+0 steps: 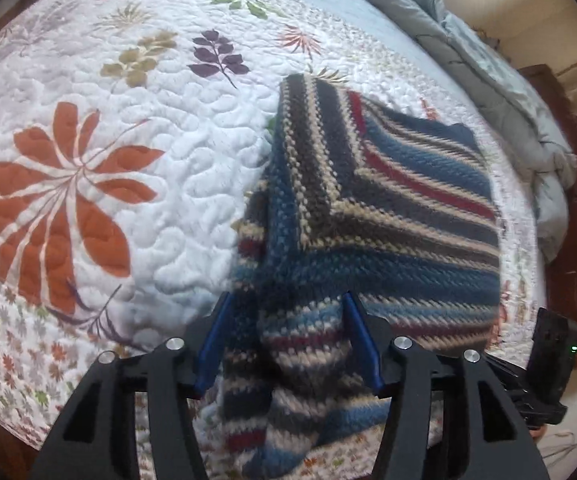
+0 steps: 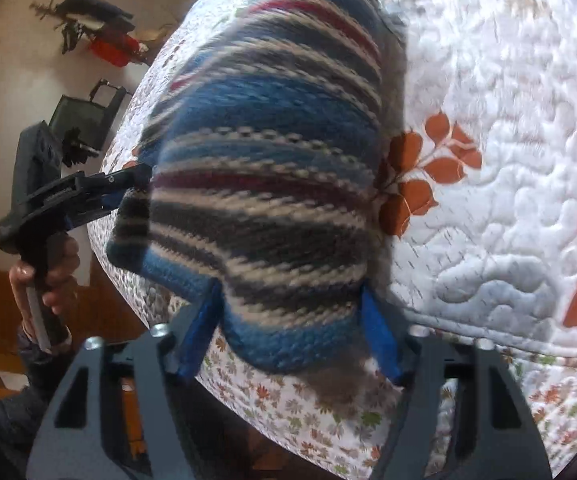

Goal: Fold small clothes

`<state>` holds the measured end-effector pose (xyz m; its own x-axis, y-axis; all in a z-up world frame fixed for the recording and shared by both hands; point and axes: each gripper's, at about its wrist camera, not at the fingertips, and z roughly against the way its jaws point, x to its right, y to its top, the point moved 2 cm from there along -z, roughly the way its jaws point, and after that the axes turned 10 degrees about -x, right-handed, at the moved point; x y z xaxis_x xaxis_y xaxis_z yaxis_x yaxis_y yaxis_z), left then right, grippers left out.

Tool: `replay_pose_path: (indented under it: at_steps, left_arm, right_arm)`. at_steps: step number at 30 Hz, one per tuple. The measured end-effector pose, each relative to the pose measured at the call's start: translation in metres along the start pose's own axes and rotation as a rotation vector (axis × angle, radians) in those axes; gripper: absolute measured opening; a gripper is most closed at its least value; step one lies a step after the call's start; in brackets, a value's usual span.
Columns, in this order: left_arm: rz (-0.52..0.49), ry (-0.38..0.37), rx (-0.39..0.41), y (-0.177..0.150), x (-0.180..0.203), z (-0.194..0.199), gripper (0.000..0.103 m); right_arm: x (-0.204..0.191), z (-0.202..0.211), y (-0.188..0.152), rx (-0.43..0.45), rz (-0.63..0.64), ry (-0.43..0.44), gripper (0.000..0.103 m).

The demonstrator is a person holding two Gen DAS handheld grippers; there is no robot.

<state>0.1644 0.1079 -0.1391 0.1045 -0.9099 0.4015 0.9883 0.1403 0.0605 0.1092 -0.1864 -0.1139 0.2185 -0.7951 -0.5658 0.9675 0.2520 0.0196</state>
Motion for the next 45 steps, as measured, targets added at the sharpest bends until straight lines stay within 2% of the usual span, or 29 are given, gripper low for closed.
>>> replay_pose_path:
  at_steps: [2,3,7,10,13,15,17,19,20,23,26,29,31,33,35,36,39,43,45]
  left_arm:
    - [0.005,0.007,-0.007,0.001,0.003,-0.005,0.057]
    - [0.005,0.011,-0.006,0.001,0.003,-0.005,0.057]
    - [-0.014,0.024,-0.009,0.004,0.008,-0.009,0.056]
    - [-0.036,0.032,-0.017,0.003,0.007,-0.015,0.059]
    - [-0.041,0.04,-0.017,0.008,0.01,-0.02,0.059]
    - [-0.067,0.057,-0.003,0.008,0.015,-0.011,0.059]
    - [-0.089,0.09,0.033,0.01,0.02,0.001,0.059]
    - [-0.105,0.139,0.084,0.02,0.025,0.014,0.06]
    - [-0.107,0.14,0.09,0.025,0.027,0.016,0.061]
    - [-0.109,0.131,0.059,0.048,0.032,0.008,0.063]
    - [-0.115,0.123,0.016,0.059,0.038,-0.006,0.063]
    - [-0.115,0.121,0.001,0.065,0.041,-0.017,0.067]
    - [-0.103,0.099,-0.004,0.072,0.041,-0.022,0.07]
    - [-0.08,0.056,-0.018,0.081,0.035,-0.024,0.068]
    - [-0.079,0.026,-0.036,0.09,0.033,-0.03,0.061]
    - [-0.081,0.013,-0.054,0.093,0.033,-0.035,0.053]
    - [-0.046,0.0,-0.087,0.103,0.029,-0.043,0.05]
    - [-0.059,0.005,-0.09,0.108,0.03,-0.049,0.051]
    - [-0.086,0.017,-0.08,0.103,0.033,-0.041,0.055]
  right_arm:
    - [0.004,0.0,0.0,-0.013,-0.028,0.078,0.026]
    - [0.002,0.003,-0.001,-0.009,-0.02,0.078,0.024]
    - [-0.021,0.015,-0.013,0.003,0.089,-0.077,0.022]
    - [-0.026,0.005,-0.019,-0.023,0.102,-0.179,0.022]
    - [-0.021,-0.001,-0.019,-0.019,0.101,-0.193,0.024]
    - [-0.024,0.008,-0.019,0.005,0.111,-0.192,0.037]
    - [-0.028,0.023,-0.019,0.044,0.121,-0.242,0.047]
    - [-0.035,0.04,-0.015,0.085,0.137,-0.294,0.052]
    - [-0.034,0.047,-0.011,0.098,0.133,-0.3,0.056]
    - [-0.033,0.065,0.015,0.132,0.09,-0.274,0.064]
    - [-0.03,0.072,0.045,0.156,0.058,-0.253,0.079]
    - [-0.025,0.065,0.076,0.148,0.031,-0.213,0.082]
    - [-0.016,0.058,0.101,0.135,0.008,-0.206,0.082]
    - [-0.009,0.052,0.115,0.123,-0.015,-0.186,0.081]
    - [0.001,0.045,0.129,0.104,-0.048,-0.101,0.068]
    - [0.004,0.044,0.133,0.101,-0.064,-0.094,0.062]
    - [0.01,0.04,0.139,0.102,-0.078,-0.148,0.055]
    - [0.01,0.035,0.136,0.108,-0.066,-0.194,0.055]
    - [0.008,0.038,0.135,0.108,-0.052,-0.194,0.06]
